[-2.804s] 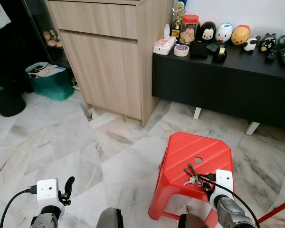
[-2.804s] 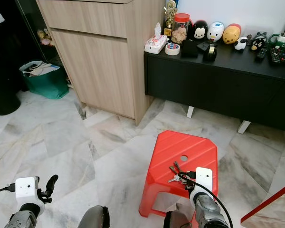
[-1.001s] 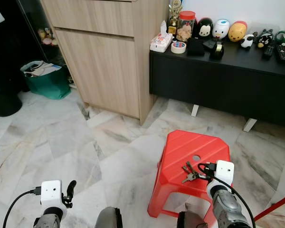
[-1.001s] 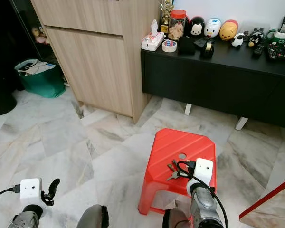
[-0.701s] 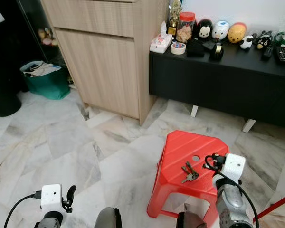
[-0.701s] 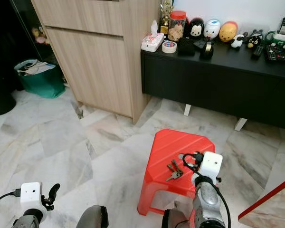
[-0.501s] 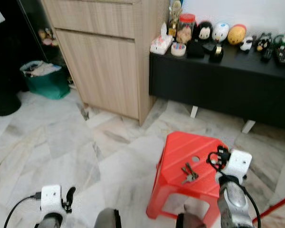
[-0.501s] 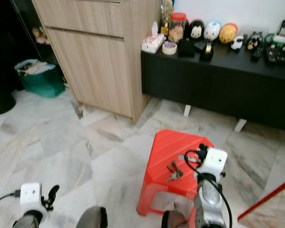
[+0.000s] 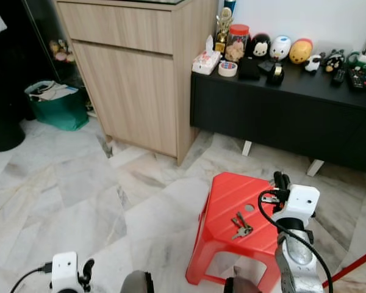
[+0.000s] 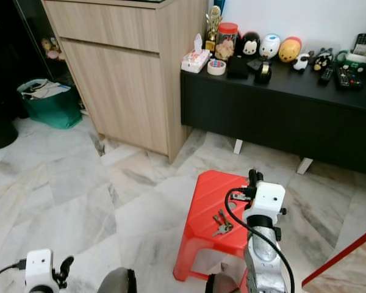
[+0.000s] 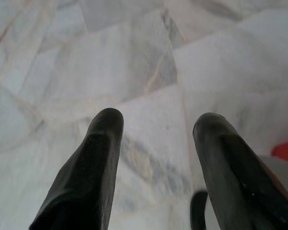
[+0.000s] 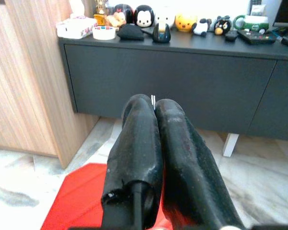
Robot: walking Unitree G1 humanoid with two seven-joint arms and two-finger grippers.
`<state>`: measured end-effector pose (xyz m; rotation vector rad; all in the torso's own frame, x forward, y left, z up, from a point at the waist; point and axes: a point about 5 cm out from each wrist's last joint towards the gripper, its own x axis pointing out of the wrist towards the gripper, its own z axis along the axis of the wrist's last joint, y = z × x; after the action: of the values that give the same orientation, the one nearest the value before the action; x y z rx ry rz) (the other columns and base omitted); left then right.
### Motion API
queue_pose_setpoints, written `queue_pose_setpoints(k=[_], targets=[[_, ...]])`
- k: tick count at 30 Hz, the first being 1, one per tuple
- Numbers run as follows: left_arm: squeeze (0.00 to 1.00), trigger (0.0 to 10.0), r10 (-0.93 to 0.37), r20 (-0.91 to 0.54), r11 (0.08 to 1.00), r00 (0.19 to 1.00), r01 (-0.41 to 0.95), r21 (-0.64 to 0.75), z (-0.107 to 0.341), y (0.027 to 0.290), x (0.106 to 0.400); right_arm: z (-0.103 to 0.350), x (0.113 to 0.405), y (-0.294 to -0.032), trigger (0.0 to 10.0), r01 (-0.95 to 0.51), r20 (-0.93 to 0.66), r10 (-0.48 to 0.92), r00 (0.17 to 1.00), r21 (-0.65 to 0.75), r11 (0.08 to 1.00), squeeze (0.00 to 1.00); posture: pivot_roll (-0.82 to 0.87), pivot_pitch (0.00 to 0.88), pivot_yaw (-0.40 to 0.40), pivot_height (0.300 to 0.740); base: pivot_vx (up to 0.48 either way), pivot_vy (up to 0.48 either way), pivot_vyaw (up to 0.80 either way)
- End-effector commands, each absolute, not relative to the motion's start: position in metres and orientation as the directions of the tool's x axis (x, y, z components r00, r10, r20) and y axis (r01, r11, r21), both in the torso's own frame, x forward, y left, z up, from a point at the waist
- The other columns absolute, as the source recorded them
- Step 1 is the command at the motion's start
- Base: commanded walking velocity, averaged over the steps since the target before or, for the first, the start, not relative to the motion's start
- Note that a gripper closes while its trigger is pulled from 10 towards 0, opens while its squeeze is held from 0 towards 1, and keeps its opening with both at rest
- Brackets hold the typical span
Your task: Hang keys on a hook
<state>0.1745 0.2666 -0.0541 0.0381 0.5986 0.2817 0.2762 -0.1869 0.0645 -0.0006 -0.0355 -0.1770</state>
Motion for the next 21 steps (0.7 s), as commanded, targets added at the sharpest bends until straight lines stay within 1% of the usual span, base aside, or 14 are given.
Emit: queue_pose_setpoints(k=[1,6,9,11,15,21], targets=[[0.0,10.0,0.277,-0.581,0.96,0.765,-0.251,0.127,-0.06,0.265,0.167,0.07,0.277,-0.186,10.0,0.167,0.05,-0.167,0.985,-0.001,0.986,0.0,0.03,0.0,-0.024,0.694,0.0,0.0,0.0],[0.0,10.0,0.285,-0.634,0.956,0.719,-0.257,0.138,-0.068,0.262,0.155,0.07,0.276,-0.188,10.0,0.169,0.024,-0.17,0.985,0.029,0.985,0.0,0.02,0.0,-0.024,0.729,0.0,0.0,0.0],[0.0,10.0,0.29,-0.647,0.955,0.705,-0.26,0.145,-0.07,0.263,0.153,0.069,0.275,-0.187,10.0,0.162,0.009,-0.163,0.987,0.045,0.986,0.0,0.02,0.0,-0.024,0.74,0.0,0.0,0.0],[0.0,10.0,0.292,-0.658,0.954,0.694,-0.261,0.149,-0.072,0.263,0.15,0.066,0.275,-0.185,10.0,0.145,-0.015,-0.144,0.989,0.057,0.988,0.0,0.02,0.0,-0.023,0.74,0.0,0.0,0.0],[0.0,10.0,0.291,-0.68,0.954,0.673,-0.261,0.151,-0.074,0.263,0.145,0.065,0.274,-0.183,10.0,0.138,-0.015,-0.137,0.99,0.072,0.988,0.0,0.02,0.0,-0.02,0.74,0.0,0.0,0.0],[0.0,10.0,0.27,-0.712,0.958,0.648,-0.251,0.135,-0.079,0.259,0.14,0.063,0.272,-0.189,10.0,0.166,-0.04,-0.163,0.986,0.092,0.982,0.0,0.01,0.0,-0.019,0.74,0.0,0.0,0.0]])
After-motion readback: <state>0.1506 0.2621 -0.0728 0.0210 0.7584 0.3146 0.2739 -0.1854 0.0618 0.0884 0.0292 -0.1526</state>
